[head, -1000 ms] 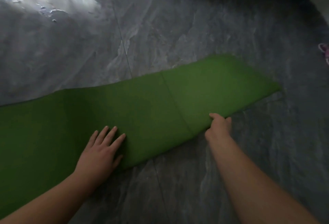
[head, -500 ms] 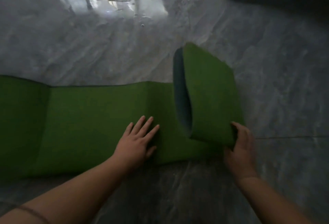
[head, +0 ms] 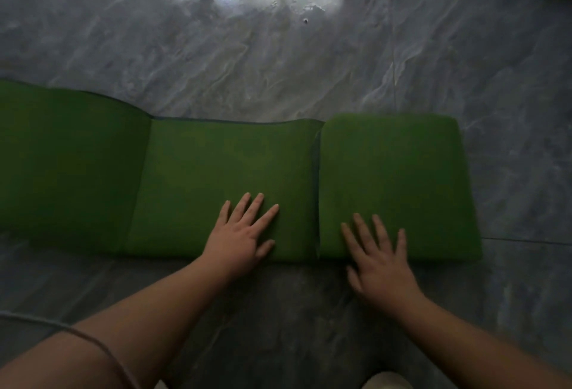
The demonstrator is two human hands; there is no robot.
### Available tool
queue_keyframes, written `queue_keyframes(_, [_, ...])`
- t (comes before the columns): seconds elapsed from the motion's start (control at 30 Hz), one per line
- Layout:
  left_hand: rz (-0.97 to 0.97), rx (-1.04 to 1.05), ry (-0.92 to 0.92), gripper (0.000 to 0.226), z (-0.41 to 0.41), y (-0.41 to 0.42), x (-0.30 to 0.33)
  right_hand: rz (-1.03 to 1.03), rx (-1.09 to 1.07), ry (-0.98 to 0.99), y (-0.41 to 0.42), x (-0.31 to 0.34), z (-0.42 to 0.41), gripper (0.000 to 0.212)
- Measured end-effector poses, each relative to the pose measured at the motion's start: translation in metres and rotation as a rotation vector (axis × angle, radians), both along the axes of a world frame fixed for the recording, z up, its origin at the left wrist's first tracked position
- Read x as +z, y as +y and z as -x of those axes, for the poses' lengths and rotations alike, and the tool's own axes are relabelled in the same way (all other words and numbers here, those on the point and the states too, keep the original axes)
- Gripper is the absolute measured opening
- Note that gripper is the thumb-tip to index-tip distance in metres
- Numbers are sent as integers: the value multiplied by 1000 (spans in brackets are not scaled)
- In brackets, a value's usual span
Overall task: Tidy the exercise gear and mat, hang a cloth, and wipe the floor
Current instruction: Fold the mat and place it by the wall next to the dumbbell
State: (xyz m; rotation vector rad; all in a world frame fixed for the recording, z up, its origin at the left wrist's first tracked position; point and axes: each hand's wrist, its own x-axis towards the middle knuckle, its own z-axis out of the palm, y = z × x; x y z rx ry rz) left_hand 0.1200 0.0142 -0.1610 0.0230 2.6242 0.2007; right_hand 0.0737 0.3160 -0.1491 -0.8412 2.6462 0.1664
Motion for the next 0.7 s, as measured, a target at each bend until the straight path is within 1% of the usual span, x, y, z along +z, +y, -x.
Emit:
queue_keyframes(0.07, [-9, 28, -10, 72, -2, 2, 3, -7, 3, -40, -17, -6, 0, 71])
queue_keyframes(0.1, [-16, 51, -15, 73, -2, 5, 6, -44, -7, -79, -20, -10, 0, 68])
queue_keyframes(0.2, [-80, 57, -27, 80, 3, 24, 17, -76, 0, -82, -18, -9, 2, 65])
queue_keyframes(0.27, [-149, -58, -3, 85, 8, 42, 22, -90, 37, -82, -12, -6, 6, 64])
queue_keyframes(0.33, [-181, -190, 26, 87, 11, 61, 22, -62, 73, -81, -8, -1, 10, 63])
queue_keyframes(0.4, [-170, -229, 14, 88, 14, 78, 20, -38, 39, -98, -8, 2, 14, 65])
queue_keyframes(0.47, [-132, -217, -6, 84, 17, 93, 19, 10, -29, -109, -6, 1, 11, 69])
queue_keyframes(0.53, [-86, -235, 10, 73, 20, 103, 19, 112, -67, -103, 2, 1, 10, 69])
queue_keyframes(0.63, [-84, -287, 12, 67, 19, 109, 16, 339, -95, -76, 27, 3, 16, 57])
queue_keyframes(0.67, [-81, -306, 4, 68, 19, 109, 16, 371, -133, -47, 38, 6, 19, 53])
queue_keyframes(0.7, [-69, -323, 0, 71, 20, 109, 17, 355, -190, -13, 48, 9, 23, 51])
